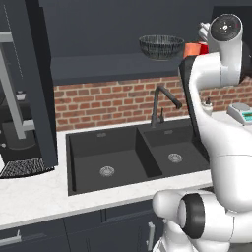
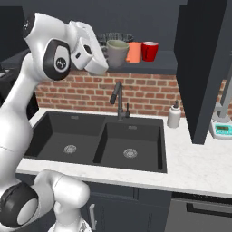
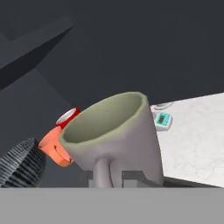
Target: Gather all objects into one cabinet and sort the glasses and bowls to opposite sides.
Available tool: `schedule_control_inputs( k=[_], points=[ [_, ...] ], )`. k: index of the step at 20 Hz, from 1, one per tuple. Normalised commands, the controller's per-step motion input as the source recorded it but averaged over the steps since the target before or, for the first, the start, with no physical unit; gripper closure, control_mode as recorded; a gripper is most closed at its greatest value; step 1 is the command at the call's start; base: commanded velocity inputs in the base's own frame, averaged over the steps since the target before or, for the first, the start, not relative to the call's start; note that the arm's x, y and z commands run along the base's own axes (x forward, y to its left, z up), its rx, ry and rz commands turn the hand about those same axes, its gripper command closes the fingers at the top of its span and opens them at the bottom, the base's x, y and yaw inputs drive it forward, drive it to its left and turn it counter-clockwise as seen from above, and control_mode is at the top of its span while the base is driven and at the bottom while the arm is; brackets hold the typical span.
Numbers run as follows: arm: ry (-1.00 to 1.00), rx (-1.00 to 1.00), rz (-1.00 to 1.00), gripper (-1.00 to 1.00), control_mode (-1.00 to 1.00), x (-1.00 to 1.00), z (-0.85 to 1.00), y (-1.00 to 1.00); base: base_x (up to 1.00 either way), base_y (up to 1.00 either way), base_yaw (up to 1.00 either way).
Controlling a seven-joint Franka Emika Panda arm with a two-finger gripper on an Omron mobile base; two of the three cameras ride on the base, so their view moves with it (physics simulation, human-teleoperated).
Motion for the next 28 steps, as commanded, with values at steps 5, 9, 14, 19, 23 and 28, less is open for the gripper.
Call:
schedule_control_inputs(
  k=[5, 9, 14, 19, 23, 28],
  points=[
    [0.02, 0.01, 0.00, 1.00, -1.00, 0.00, -0.33, -0.19, 0.00, 0.00, 0.00],
    [0.00, 0.00, 0.06, 1.00, -1.00, 0.00, -0.11, -0.31, 0.00, 0.00, 0.00],
    [-0.03, 0.00, 0.06, 1.00, -1.00, 0.07, 0.02, -0.20, 0.00, 0.00, 0.00],
    [0.00, 0.00, 0.01, 1.00, -1.00, 0.04, -0.02, -0.05, 0.00, 0.00, 0.00],
    [0.00, 0.00, 0.02, 1.00, -1.00, 0.31, 0.00, -0.26, 0.00, 0.00, 0.00],
    [0.00, 0.00, 0.01, 1.00, -1.00, 0.55, -0.02, -0.30, 0.00, 0.00, 0.00]
  ],
)
